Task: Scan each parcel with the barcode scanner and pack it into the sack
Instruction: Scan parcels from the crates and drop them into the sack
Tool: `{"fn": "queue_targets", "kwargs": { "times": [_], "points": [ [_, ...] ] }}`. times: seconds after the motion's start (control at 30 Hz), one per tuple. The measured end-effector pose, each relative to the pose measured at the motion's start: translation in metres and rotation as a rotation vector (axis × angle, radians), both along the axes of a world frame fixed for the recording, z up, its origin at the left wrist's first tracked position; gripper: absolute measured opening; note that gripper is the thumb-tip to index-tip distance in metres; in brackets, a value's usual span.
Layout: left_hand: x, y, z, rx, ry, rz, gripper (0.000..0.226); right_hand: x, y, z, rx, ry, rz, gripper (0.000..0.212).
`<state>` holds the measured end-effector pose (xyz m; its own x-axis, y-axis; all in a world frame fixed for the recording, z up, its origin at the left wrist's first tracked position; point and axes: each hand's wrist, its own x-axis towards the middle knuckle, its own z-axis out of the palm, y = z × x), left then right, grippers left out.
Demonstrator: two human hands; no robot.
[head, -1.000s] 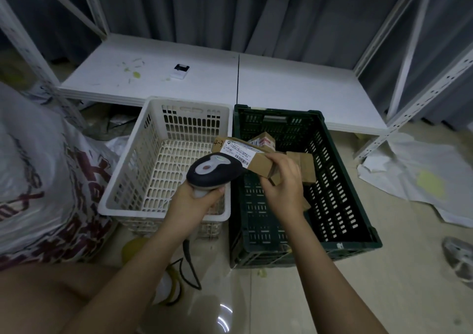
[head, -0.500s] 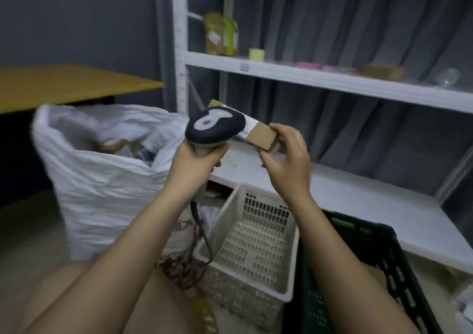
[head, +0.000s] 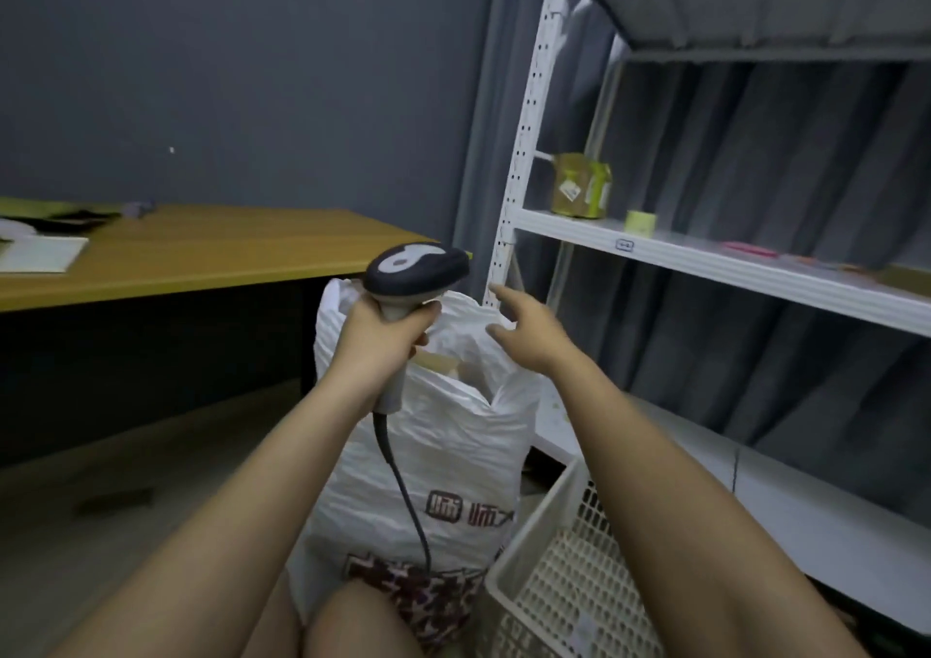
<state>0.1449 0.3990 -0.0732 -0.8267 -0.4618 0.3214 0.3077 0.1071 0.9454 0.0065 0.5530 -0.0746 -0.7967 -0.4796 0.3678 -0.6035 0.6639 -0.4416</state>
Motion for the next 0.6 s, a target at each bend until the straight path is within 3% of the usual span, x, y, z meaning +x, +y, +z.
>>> {"fn": "queue_targets", "kwargs": {
  "times": [0.13, 0.3, 0.6],
  "points": [
    [-0.013, 0.029, -0.021, -0.032, -0.053, -0.073, 0.024, 0.013, 0.042, -0.016, -0.196, 0.112, -0.09, 0.041],
    [-0.032, 0.119, -0.036, -0.077, -0.058, -0.256, 0.022, 0.033, 0.145, -0.05, -0.325, 0.18, -0.278, 0.033],
    [-0.058, 0.321, -0.129, -0.152, -0.269, -0.658, 0.019, 0.088, 0.376, -0.18, -0.405, 0.013, -0.8, 0.028]
  ]
}}
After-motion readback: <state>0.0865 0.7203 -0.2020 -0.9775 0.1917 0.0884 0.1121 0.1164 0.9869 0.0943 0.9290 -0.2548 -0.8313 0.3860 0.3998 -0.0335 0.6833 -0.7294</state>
